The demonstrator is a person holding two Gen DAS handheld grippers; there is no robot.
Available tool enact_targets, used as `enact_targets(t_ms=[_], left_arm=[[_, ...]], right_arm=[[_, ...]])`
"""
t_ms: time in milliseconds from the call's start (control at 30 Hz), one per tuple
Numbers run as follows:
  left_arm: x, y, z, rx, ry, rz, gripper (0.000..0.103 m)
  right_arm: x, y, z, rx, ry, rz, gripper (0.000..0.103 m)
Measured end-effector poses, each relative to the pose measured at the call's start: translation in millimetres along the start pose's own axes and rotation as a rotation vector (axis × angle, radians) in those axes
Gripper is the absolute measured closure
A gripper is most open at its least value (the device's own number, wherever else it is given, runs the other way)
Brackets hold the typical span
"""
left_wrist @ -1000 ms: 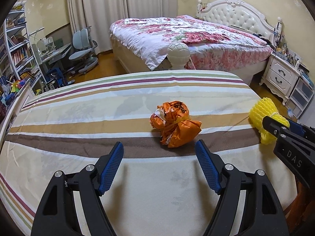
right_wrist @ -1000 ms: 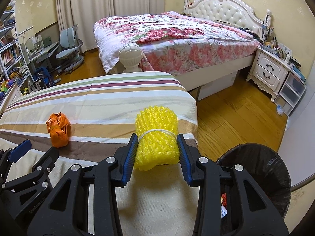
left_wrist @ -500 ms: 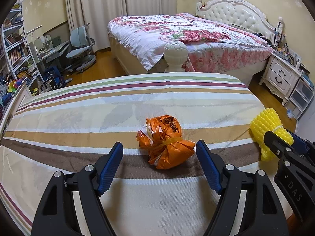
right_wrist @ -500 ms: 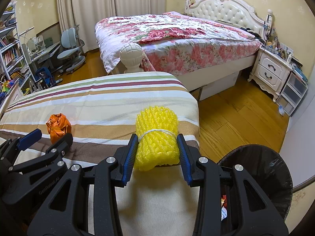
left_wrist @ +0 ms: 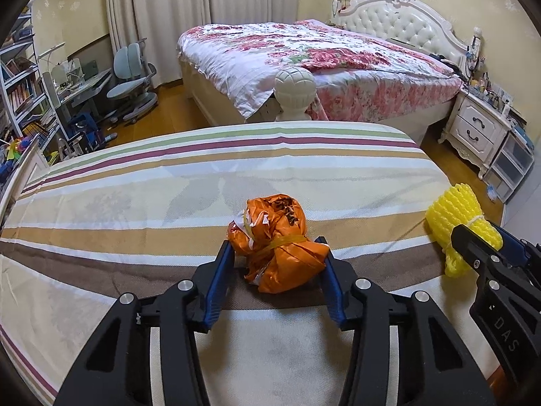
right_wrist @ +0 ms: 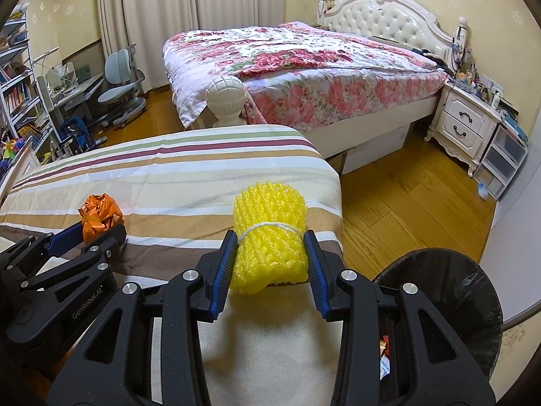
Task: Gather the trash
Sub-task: 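Carry the orange bag and yellow net roll in both tools over the black bin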
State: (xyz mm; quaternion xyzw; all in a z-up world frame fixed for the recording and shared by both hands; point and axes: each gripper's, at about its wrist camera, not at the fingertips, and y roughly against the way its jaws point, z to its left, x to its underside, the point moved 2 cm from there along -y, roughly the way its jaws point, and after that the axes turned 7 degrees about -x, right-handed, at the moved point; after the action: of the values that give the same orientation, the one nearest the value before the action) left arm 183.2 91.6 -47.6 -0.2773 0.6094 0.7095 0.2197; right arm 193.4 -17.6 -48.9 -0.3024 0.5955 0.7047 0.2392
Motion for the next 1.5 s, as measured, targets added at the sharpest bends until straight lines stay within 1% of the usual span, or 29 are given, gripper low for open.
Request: enact_targets(t_ms=[167,333,700,900,1100,1300,1500], left_arm=[[5,7,2,-0.004,0.000,-0.008,0.055],[15,19,7,-0.001,0.009,-0.015,0.055],[47,52,13,0.013,0.009,-0.038,0.055],[61,75,14,0.022,0.016,-0.062,0.055],[70,98,3,0.049,0.009,-0.100,0.055],[77,117,-17,0.089,-0.013,-0.134,0.055],[80,125,-49,0.136,-0.051,-0.154,0.055]], right_arm=[[4,8,4,-0.006,0.003,-0.010,0.064],[12,25,8,-0.014,0.006,-0.028,0.064],[45,71,18,-0.039,0.032,-0.065,0.064],[67,97,13,-0.043,0.027,-0.083,0.064],[83,116,0,-0.038,0.002,-0.099,0.064],[96,137,-19,-0.003,-0.026,-0.126,0.064],[110,152,-49,0.093,-0.049,-0.155,0.064]])
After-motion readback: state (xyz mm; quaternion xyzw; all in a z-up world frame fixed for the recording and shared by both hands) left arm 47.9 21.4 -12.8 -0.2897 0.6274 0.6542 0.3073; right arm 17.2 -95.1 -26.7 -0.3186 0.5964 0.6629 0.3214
